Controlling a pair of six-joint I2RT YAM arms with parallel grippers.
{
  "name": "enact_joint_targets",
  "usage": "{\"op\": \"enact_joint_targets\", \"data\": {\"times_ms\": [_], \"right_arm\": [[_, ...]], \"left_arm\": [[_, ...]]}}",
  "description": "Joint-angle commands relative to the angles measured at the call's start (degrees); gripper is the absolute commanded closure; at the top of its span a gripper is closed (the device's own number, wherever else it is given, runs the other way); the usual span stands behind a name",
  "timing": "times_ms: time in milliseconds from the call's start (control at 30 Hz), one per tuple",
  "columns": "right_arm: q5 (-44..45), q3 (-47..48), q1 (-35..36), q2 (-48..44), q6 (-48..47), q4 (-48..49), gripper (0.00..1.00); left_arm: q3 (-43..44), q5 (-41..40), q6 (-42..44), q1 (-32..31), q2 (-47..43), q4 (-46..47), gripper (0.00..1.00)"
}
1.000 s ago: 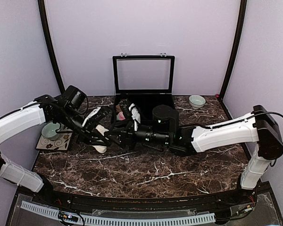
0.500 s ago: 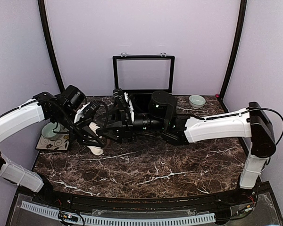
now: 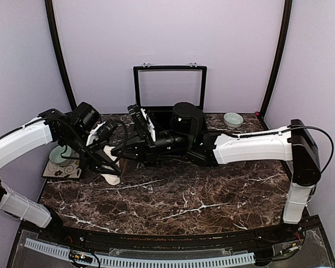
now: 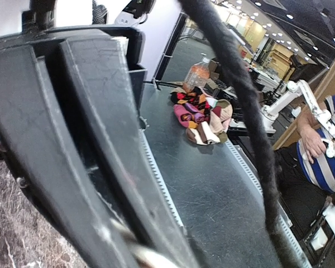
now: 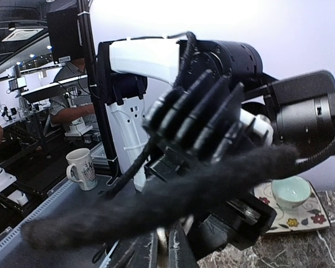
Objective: Roll the socks
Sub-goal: Roll the sock at the center of the board.
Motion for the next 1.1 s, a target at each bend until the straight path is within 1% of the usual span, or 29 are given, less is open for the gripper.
{"op": "enact_joint_targets", "data": {"times_ms": [0, 33, 67, 167, 233, 300, 400, 500, 633, 667, 700, 767, 833, 867, 900, 967, 1000, 1033, 1067], "right_arm": [[2.8, 3.1, 0.5, 1.8, -1.9, -8.8, 1.0], [5.9, 2.9, 0.5, 1.5, -3.1, -10.6, 1.0], [9.9, 2.3, 0.5, 0.9, -4.2, -12.0, 1.0], [22.3, -0.9, 0.6, -1.2, -5.6, -11.5, 1.0], [32.7, -2.7, 1.5, -2.3, -5.7, -10.4, 1.0], [42.0, -3.1, 2.6, -2.3, -5.8, -10.3, 1.0], [54.4, -2.0, 4.2, -0.9, -2.8, -11.8, 1.0], [60.1, -0.2, 5.5, 0.8, 0.0, -12.9, 1.0], [62.3, 2.5, 6.3, 2.6, 2.5, -14.4, 1.0], [62.1, 2.8, 6.3, 2.8, 3.3, -14.6, 1.0], [61.4, 2.6, 6.3, 2.9, 4.0, -14.3, 1.0], [59.8, 2.0, 6.3, 2.6, 5.5, -13.0, 1.0], [57.7, 1.6, 6.2, 2.3, 6.2, -12.8, 1.0], [56.3, 1.1, 6.1, 2.0, 6.2, -12.4, 1.0], [53.9, -0.2, 5.8, 1.3, 6.0, -11.1, 0.95], [48.0, -4.4, 4.6, -0.9, 5.3, -6.2, 0.69], [44.5, -7.0, 3.6, -2.0, 4.9, -3.1, 0.61], [40.2, -9.3, 2.8, -3.1, 4.2, 0.3, 0.56], [35.8, -11.3, 2.0, -4.0, 3.6, 2.9, 0.53]], "left_arm": [[0.0, -8.0, -10.3, -0.4, -0.5, 11.6, 0.67], [-1.1, -13.5, -13.6, -0.3, -0.9, 15.1, 0.62], [-2.3, -20.3, -16.0, -0.2, -1.2, 18.1, 0.59], [-5.5, -36.1, -18.5, -0.1, -1.9, 23.3, 0.57], [-6.5, -43.1, -18.8, -0.1, -2.2, 25.2, 0.57], [-6.9, -48.2, -19.0, -0.1, -2.4, 26.2, 0.58], [-7.1, -52.4, -19.5, -0.1, -2.4, 27.4, 0.63], [-7.2, -54.7, -19.3, -0.1, -2.3, 27.9, 0.67], [-7.3, -55.4, -19.2, -0.1, -2.3, 28.1, 0.69], [-7.3, -55.0, -19.1, -0.1, -2.4, 27.9, 0.71], [-7.2, -54.3, -18.6, -0.1, -2.5, 27.6, 0.79], [-7.1, -54.1, -17.8, -0.1, -2.5, 27.3, 0.99], [-7.1, -54.6, -17.2, -0.1, -2.4, 27.1, 1.0], [-7.0, -53.6, -16.9, -0.1, -2.4, 26.7, 1.0], [-6.6, -51.6, -16.6, -0.1, -2.4, 25.9, 1.0], [-5.6, -43.4, -15.0, -0.1, -2.5, 23.5, 1.0], [-5.2, -37.0, -14.6, -0.1, -2.5, 22.3, 1.0], [-4.9, -29.9, -13.6, -0.1, -2.4, 20.7, 1.0], [-4.4, -23.8, -11.8, -0.1, -2.1, 18.4, 1.0]]}}
